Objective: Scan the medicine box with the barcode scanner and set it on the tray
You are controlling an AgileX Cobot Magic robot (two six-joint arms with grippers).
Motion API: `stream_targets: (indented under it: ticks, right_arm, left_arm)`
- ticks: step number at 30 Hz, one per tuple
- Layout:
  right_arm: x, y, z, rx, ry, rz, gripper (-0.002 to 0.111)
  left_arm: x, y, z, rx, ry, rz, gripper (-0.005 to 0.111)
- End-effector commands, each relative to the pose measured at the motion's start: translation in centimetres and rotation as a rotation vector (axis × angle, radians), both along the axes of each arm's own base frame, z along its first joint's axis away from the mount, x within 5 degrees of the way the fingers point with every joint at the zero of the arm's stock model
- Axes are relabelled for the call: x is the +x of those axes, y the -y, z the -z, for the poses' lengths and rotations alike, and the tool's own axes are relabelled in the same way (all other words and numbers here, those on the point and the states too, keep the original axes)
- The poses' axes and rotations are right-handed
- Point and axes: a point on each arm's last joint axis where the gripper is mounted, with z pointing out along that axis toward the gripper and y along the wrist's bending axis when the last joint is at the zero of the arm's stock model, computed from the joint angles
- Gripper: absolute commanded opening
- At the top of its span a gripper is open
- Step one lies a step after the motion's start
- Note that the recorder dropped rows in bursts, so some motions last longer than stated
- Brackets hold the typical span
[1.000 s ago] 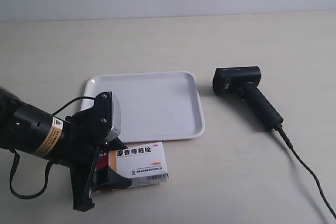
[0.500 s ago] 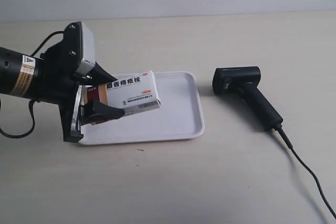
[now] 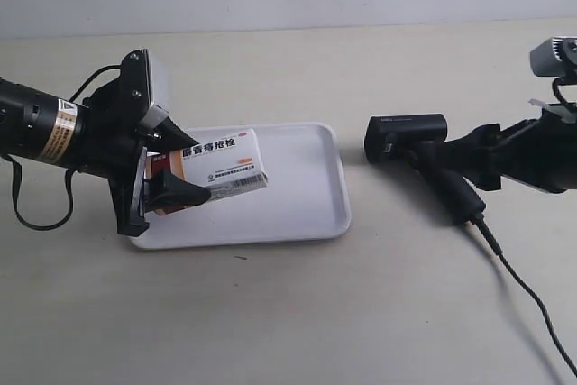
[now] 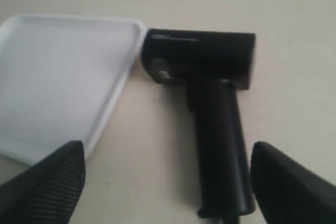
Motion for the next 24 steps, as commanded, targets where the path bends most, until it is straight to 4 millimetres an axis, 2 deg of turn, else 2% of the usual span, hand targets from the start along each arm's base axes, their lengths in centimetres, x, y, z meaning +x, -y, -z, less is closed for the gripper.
stream_targets:
  ticks: [1,3,7,11,14,24]
  right_arm:
    - [2.5,-0.3,1.7,-0.045,-0.08,-0.023,0.086]
    - [3.0,-1.2,2.1,-0.061,-0.085,-0.058,0.086]
    - [4.4,-2.4,3.0,-0.245,-0.054,-0.003,0.086]
    - [5.6,-4.5,3.0,-0.283,-0.016,-0.038,0.086]
    - [7.4,-4.6,3.2,-0.372,0.02,0.031,0.086]
    - [9.3,-5.7,6.7,-0.404,-0.031,-0.061,0.086]
  left_arm:
    - [0.3,0.1,-0.4,-0.017,0.011,0.002,0.0]
    - [0.5,0.2,-0.6,-0.023,0.016,0.004,0.0]
    - [0.4,0.3,-0.7,-0.037,0.01,0.016,0.0]
    - [0.4,0.3,-0.7,-0.039,0.009,0.018,0.0]
    - [0.4,0.3,-0.7,-0.041,0.008,0.019,0.0]
    - [0.4,0.3,-0.7,-0.042,0.008,0.02,0.0]
